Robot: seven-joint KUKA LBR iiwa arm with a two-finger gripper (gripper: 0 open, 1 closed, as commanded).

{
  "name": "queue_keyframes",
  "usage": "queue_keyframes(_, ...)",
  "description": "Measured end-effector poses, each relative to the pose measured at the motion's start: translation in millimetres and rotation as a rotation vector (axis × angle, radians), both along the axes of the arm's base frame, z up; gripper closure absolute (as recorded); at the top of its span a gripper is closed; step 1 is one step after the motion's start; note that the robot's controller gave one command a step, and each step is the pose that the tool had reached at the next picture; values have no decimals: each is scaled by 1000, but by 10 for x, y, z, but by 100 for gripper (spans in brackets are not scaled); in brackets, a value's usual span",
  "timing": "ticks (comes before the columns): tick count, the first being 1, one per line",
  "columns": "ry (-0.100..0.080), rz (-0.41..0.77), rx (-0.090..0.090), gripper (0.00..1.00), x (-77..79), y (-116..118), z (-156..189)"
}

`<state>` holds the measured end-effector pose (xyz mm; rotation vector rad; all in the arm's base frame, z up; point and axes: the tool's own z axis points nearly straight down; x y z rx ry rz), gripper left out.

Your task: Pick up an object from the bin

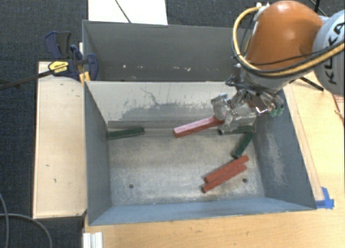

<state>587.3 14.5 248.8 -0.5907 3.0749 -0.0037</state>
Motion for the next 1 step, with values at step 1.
queue_keyframes(1, 10, 396, -1, 100, -458, 95, -104)
